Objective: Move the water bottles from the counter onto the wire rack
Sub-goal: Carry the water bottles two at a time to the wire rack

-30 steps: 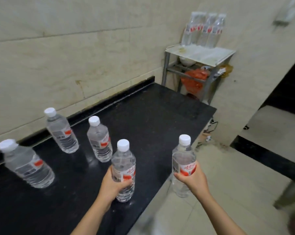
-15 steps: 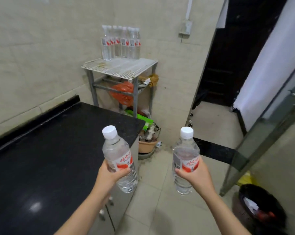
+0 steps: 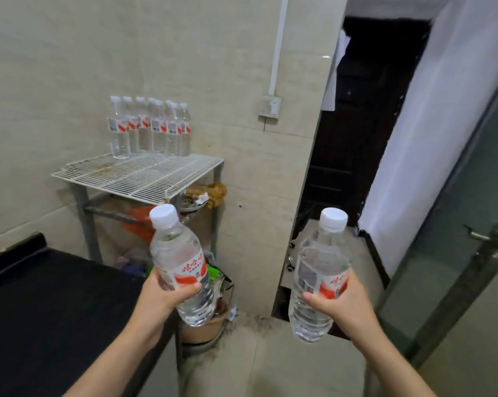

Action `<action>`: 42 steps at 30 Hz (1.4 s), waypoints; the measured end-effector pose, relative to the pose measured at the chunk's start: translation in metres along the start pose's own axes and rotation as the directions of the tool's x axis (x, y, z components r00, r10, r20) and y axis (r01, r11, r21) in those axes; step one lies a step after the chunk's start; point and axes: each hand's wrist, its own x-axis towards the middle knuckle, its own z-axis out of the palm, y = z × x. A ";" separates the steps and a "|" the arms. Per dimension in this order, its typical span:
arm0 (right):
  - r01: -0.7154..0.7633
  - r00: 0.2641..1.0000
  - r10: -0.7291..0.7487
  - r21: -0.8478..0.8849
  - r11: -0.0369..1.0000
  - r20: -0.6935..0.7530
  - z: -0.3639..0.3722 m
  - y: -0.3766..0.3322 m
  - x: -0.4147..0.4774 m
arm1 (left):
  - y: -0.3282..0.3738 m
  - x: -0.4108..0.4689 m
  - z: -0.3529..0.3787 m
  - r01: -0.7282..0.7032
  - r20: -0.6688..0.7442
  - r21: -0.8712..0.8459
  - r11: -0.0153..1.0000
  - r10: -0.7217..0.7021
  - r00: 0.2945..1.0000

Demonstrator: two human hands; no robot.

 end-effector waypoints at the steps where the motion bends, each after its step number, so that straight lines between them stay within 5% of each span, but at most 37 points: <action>1: 0.003 1.000 -0.003 -0.007 1.000 0.004 -0.003 0.000 0.018 | -0.004 0.022 0.008 0.000 0.004 -0.012 1.000 0.000 1.000; 9: -0.035 0.995 0.035 -0.007 0.999 -0.094 -0.010 0.029 0.131 | -0.051 0.153 0.073 0.051 0.101 -0.026 0.998 -0.048 0.994; 16: -0.104 0.994 0.104 0.004 0.995 -0.042 0.005 0.060 0.222 | -0.060 0.227 0.084 0.058 0.108 0.057 0.997 -0.064 0.992; 22: 0.002 0.995 -0.007 0.055 0.998 0.098 0.050 0.061 0.349 | -0.009 0.296 0.054 -0.167 -0.059 0.118 0.979 0.175 0.983; 26: 0.124 0.972 -0.159 0.198 0.972 0.173 0.104 0.036 0.443 | 0.033 0.345 0.026 -0.280 -0.241 0.174 0.944 0.317 0.917; 32: 0.182 0.876 -0.341 0.421 0.889 0.342 0.190 -0.024 0.537 | 0.055 0.361 -0.013 -0.267 -0.528 0.271 0.925 0.375 0.762; 38: 0.129 0.823 -0.379 0.510 0.850 0.423 0.284 -0.057 0.568 | 0.043 0.349 -0.035 -0.158 -0.695 0.336 0.929 0.357 0.624; 42: 0.091 0.784 -0.361 0.483 0.871 0.504 0.354 -0.067 0.581 | 0.041 0.354 -0.059 -0.123 -0.722 0.353 0.927 0.354 0.595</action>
